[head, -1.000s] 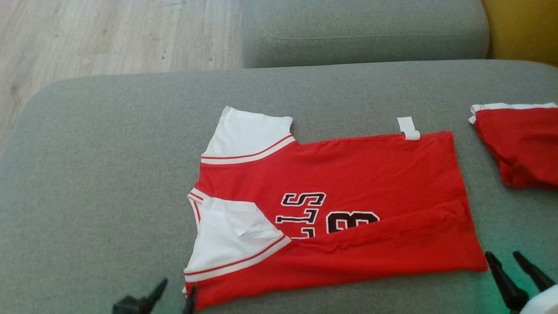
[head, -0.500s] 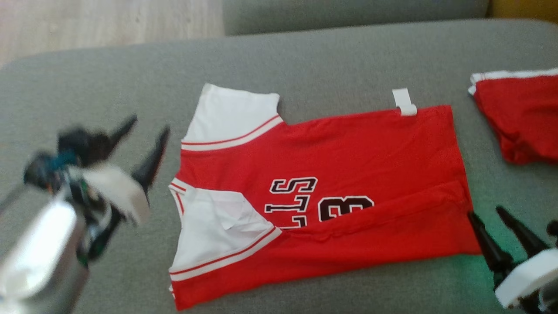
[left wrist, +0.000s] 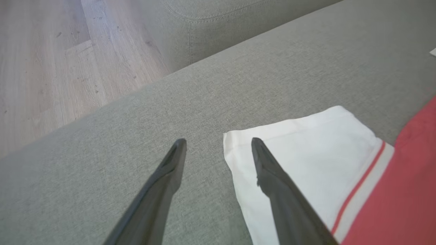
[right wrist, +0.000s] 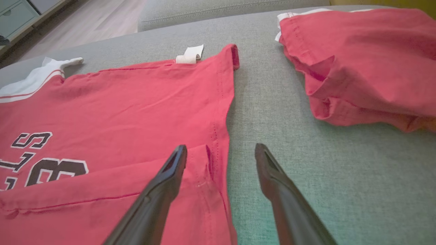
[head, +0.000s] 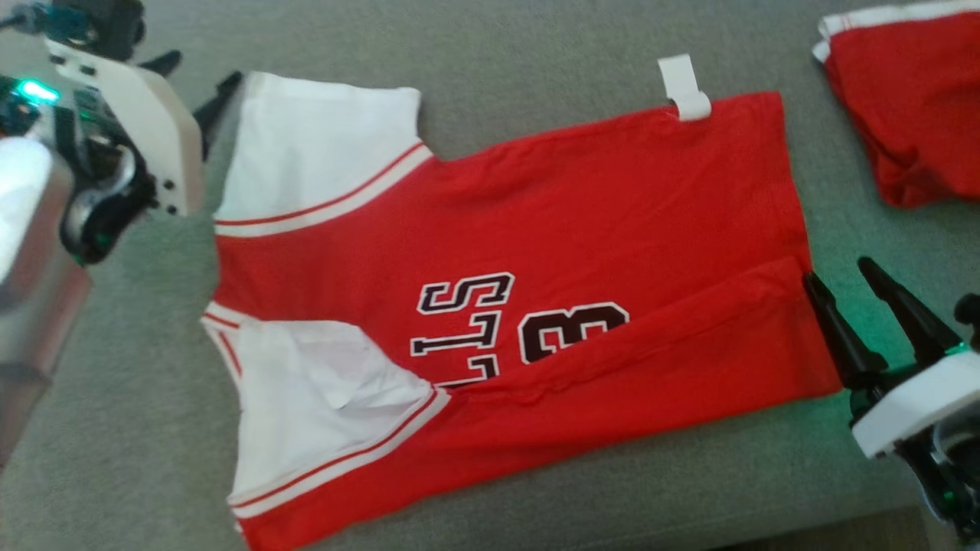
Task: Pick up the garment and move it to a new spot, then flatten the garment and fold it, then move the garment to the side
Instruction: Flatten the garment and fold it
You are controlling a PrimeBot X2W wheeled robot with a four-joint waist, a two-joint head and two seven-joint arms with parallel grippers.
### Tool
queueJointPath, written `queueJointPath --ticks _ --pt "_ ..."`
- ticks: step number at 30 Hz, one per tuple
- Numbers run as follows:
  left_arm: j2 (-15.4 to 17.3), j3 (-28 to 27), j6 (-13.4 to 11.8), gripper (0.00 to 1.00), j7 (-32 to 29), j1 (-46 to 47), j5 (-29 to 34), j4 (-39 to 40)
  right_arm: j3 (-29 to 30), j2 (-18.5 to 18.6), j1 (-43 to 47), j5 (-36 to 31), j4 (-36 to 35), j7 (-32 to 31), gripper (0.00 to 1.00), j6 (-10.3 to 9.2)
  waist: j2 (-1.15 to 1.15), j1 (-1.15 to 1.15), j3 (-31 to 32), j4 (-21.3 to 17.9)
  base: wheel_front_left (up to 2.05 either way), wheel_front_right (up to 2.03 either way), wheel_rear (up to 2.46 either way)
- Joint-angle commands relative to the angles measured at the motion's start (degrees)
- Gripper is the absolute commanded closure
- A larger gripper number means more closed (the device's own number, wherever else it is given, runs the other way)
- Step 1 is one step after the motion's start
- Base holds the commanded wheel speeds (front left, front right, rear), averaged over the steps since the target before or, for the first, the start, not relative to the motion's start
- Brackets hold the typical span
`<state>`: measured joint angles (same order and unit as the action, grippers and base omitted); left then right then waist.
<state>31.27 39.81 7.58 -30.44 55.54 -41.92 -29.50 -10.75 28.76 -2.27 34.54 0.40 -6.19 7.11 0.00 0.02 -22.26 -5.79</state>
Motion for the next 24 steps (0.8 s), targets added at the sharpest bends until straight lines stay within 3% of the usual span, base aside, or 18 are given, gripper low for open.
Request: queueJointPath --ticks 1,20,21,22,23,24 --pt "3.6 -1.4 -0.1 0.0 -0.2 3.7 -0.3 0.5 -0.4 0.9 -0.7 -0.6 -1.8 -0.2 0.0 0.37 0.0 -0.02 -2.4 -2.4 0.0 0.0 0.0" --pt "9.6 10.5 -0.1 0.0 3.0 9.4 -7.4 -5.5 -1.9 -1.9 -2.7 -1.4 0.9 2.0 0.0 0.37 0.0 -0.02 -4.8 -6.8 0.0 0.0 0.0" --pt "9.6 11.1 -0.1 0.04 3.0 9.6 -7.6 -5.6 -1.9 -2.0 -2.7 -1.4 1.1 2.1 0.0 0.37 0.0 -0.02 -4.9 -7.0 0.0 0.0 0.0" --pt "9.6 11.6 -0.1 0.2 2.9 9.8 -8.0 -5.7 -1.9 -2.0 -2.8 -1.4 1.3 2.2 0.0 0.37 0.0 -0.02 -5.0 -7.0 0.0 0.0 0.0" --pt "9.6 12.0 -0.1 0.47 2.8 10.0 -8.4 -5.8 -1.9 -2.1 -2.8 -1.4 1.4 2.3 0.0 0.37 0.0 -0.02 -5.1 -7.1 0.0 0.0 0.0" --pt "9.6 12.5 -0.1 0.58 2.7 10.1 -8.8 -5.9 -1.9 -2.1 -2.9 -1.4 1.6 2.4 0.0 0.37 0.0 -0.02 -5.2 -7.1 0.0 0.0 0.0"
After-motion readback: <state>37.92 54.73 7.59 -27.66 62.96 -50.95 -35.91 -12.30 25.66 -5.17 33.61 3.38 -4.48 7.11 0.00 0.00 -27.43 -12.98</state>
